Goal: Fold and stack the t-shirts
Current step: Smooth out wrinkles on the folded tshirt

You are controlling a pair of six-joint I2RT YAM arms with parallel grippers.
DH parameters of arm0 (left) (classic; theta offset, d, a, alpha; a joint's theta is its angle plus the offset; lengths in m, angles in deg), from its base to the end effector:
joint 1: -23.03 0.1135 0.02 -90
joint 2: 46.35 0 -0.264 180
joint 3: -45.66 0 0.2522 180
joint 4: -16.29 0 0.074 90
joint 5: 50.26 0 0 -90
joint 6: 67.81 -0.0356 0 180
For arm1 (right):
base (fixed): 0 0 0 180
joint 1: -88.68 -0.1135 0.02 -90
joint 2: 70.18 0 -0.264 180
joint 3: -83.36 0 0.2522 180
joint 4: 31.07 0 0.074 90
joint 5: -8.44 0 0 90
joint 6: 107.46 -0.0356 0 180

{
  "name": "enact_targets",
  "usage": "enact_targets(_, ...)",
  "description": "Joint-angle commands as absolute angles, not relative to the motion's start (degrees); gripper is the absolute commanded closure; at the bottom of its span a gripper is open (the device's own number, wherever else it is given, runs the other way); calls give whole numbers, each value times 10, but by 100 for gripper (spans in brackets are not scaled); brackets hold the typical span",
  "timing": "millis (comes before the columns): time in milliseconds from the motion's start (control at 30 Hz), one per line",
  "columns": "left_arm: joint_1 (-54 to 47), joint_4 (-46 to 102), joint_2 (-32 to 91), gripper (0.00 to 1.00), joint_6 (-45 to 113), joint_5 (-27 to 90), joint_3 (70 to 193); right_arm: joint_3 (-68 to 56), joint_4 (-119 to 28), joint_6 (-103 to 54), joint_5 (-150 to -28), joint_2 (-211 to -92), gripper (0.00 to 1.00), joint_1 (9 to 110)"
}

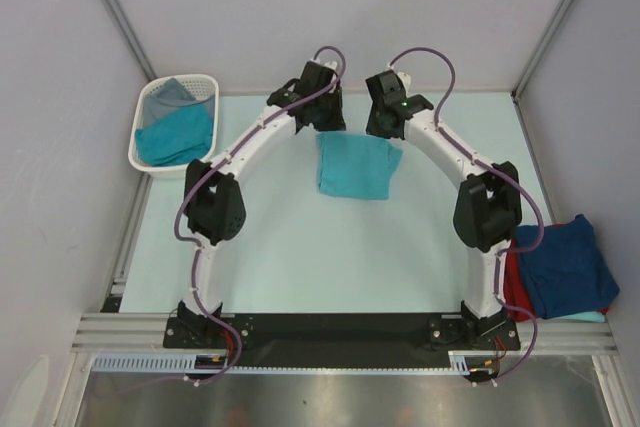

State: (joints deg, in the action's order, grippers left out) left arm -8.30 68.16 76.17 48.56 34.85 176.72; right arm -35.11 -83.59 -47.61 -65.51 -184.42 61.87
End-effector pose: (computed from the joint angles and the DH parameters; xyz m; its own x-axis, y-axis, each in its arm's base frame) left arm 0.4178 -0.2579 0.2984 -0.7788 -0.0440 -0.6257 0.2513 0.8921 -0.3755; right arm 0.4078 0.1950 0.2920 -0.7114 0.1813 -0.6790 0.1018 0.9825 0.1557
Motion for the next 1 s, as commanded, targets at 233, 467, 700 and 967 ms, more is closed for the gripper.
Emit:
enact_targets(233,-62,692,854,96,483,320,1737,-306,-816,-479,-693,-1947,96,636)
enact_targets(467,-62,696,866,98,486,312,1728,-303,-825,-481,-686,-1946,97,635)
enact_targets(700,-61,701,793,96,484,339,1790,-362,-824,-467,-665,-1876,96,623)
enact_targets(967,-58,722,823,94,486,326,1883,-489,-873,-460,-667,-1931,93,614)
